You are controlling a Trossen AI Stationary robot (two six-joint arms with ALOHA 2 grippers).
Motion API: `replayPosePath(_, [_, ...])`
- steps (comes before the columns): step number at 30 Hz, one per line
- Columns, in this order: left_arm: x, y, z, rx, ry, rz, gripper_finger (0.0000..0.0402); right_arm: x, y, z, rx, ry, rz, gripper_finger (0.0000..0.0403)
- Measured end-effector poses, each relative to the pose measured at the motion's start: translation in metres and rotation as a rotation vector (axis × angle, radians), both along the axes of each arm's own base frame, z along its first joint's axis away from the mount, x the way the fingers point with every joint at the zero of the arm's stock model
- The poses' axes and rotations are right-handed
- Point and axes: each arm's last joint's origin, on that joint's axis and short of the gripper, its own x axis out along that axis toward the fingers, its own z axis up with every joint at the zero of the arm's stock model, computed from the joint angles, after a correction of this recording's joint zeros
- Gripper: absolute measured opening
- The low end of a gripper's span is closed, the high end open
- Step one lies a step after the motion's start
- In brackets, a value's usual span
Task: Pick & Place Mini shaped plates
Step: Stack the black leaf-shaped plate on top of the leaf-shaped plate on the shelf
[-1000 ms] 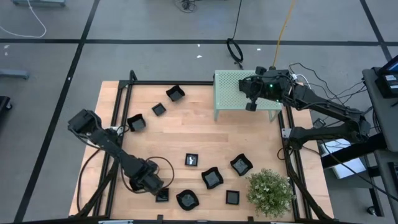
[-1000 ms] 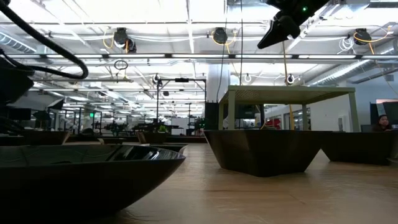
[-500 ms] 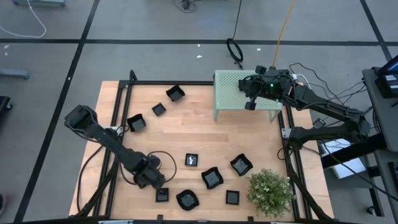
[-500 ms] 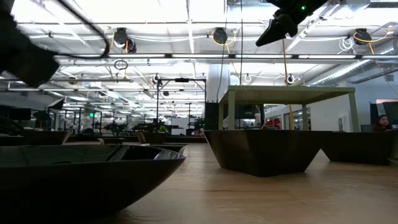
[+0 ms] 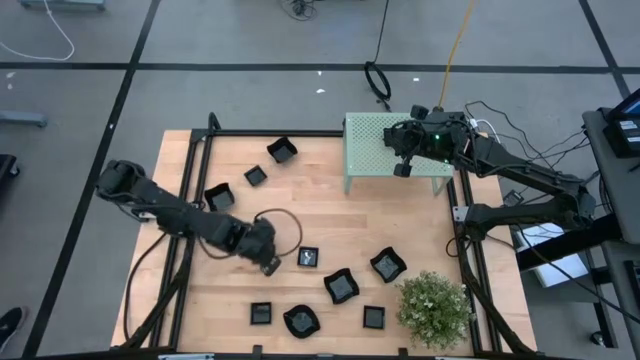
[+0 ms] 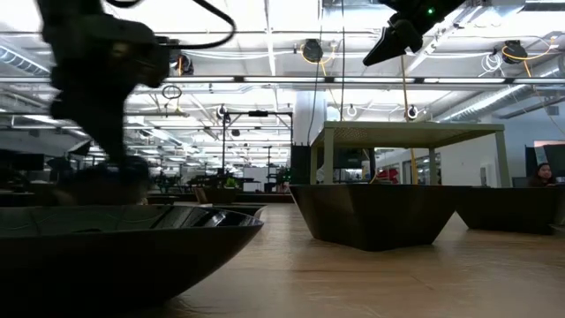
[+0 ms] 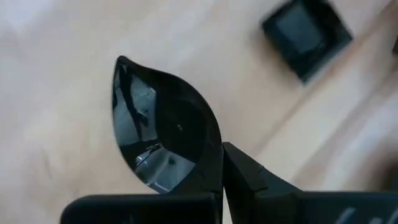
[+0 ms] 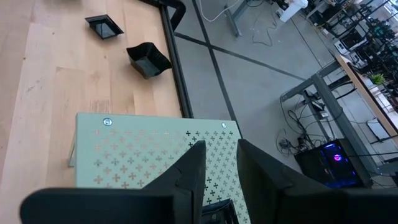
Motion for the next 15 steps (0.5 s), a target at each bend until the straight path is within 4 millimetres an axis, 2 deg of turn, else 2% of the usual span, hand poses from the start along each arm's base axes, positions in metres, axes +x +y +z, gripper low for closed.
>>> replayPosePath(7, [0.023, 0.045, 0.005, 0.222, -0.103, -0.134, 0.0005, 0.001, 0.0, -0.003, 0.002, 0.003, 0.001, 0.0077])
replayPosePath(15, [0.045, 0.086, 0.017, 0.413, -0.25, -0.286, 0.0003, 0.004, 0.0, -0.03, 0.058, 0.014, 0.038, 0.0077])
